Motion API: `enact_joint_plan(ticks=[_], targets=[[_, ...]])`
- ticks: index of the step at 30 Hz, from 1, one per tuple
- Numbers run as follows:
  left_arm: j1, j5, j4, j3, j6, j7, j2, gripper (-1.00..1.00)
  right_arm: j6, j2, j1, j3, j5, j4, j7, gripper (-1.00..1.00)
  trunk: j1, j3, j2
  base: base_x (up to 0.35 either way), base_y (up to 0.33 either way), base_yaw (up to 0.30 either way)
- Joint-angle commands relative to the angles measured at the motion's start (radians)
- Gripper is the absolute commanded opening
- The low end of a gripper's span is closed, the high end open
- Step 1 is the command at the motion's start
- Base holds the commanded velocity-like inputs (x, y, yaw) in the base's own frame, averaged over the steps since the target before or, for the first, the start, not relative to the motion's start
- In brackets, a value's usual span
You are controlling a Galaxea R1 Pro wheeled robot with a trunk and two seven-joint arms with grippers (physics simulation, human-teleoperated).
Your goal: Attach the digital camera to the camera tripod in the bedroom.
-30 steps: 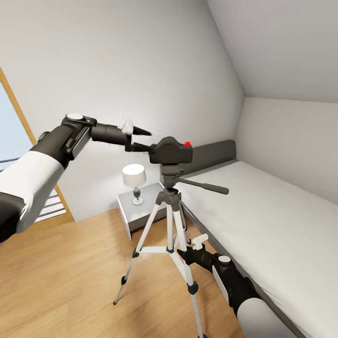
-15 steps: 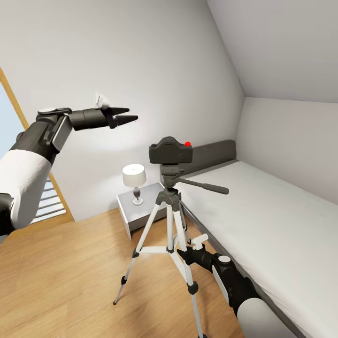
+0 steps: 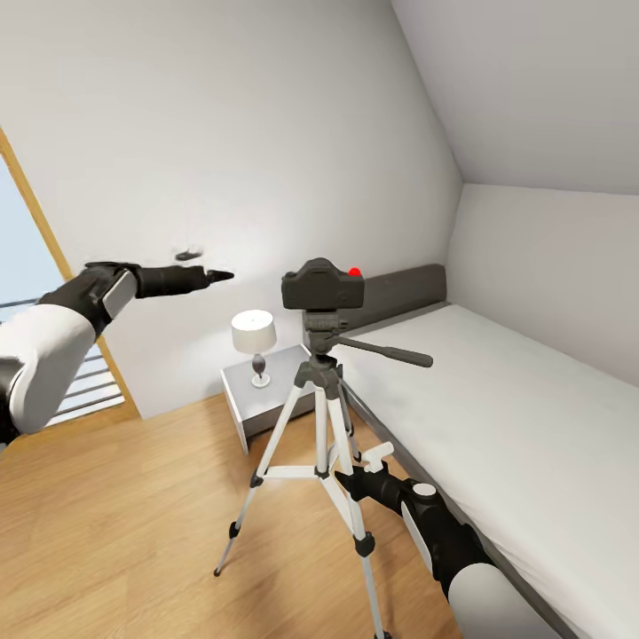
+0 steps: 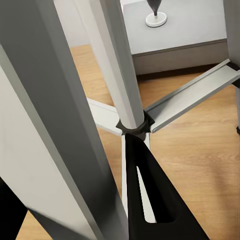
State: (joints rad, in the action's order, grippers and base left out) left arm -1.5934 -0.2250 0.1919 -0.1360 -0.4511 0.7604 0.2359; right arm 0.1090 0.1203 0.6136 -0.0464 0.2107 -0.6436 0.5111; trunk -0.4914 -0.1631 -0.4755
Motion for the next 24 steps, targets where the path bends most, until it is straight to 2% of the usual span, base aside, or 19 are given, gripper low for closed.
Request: enact_joint_plan(ticks=[1,5,8,9,15,16,19,20,23,24], targets=[[-0.001,-0.012,-0.070,-0.006,-0.004,-0.025,0.001,1.00,0.004,0.001,0.000,-0.004,0.030,0.073,0.004,-1.00,-0.001,-0.002,-0.001,0.000,0.000,0.000],[0.009,-0.013,-0.143,-0.005,0.020,-0.078,0.010,1.00,0.004,0.001,0.000,-0.004,0.030,0.074,0.004,-1.00,-0.001,-0.002,-0.001,0.000,0.000,0.000],[0.052,-0.014,-0.165,-0.005,0.045,-0.120,0.017,1.00,0.005,0.001,0.000,-0.004,0.030,0.074,0.004,-1.00,-0.001,-0.002,-0.001,0.000,0.000,0.000],[0.093,-0.014,-0.174,-0.005,0.061,-0.146,0.024,1.00,0.005,0.001,0.000,-0.004,0.030,0.074,0.004,-1.00,-0.001,-0.002,-0.001,0.000,0.000,0.000],[0.235,-0.027,-0.186,-0.003,0.107,-0.228,0.053,1.00,0.005,0.001,0.000,-0.004,0.030,0.074,0.004,-1.00,-0.001,-0.002,-0.001,0.000,0.000,0.000],[0.286,-0.041,-0.187,-0.003,0.131,-0.260,0.063,1.00,0.005,0.001,0.000,-0.004,0.030,0.074,0.004,-1.00,-0.001,-0.002,-0.001,0.000,0.000,0.000],[0.367,-0.069,-0.189,-0.002,0.180,-0.300,0.076,1.00,0.005,0.001,0.000,-0.003,0.029,0.074,0.004,-1.00,-0.001,-0.002,-0.001,0.000,0.000,0.000],[0.428,-0.089,-0.189,-0.002,0.217,-0.321,0.083,1.00,0.005,0.001,0.000,-0.003,0.029,0.074,0.004,-1.00,-0.001,-0.002,-0.001,0.000,0.000,0.000],[0.528,-0.123,-0.190,-0.002,0.268,-0.352,0.089,1.00,0.005,0.001,0.000,-0.003,0.028,0.075,0.004,-1.00,-0.001,-0.002,-0.001,0.000,0.000,0.000],[0.599,-0.150,-0.190,-0.002,0.292,-0.379,0.089,1.00,0.005,0.001,0.000,-0.003,0.028,0.075,0.004,-1.00,-0.001,-0.002,-0.001,0.000,0.000,0.000]])
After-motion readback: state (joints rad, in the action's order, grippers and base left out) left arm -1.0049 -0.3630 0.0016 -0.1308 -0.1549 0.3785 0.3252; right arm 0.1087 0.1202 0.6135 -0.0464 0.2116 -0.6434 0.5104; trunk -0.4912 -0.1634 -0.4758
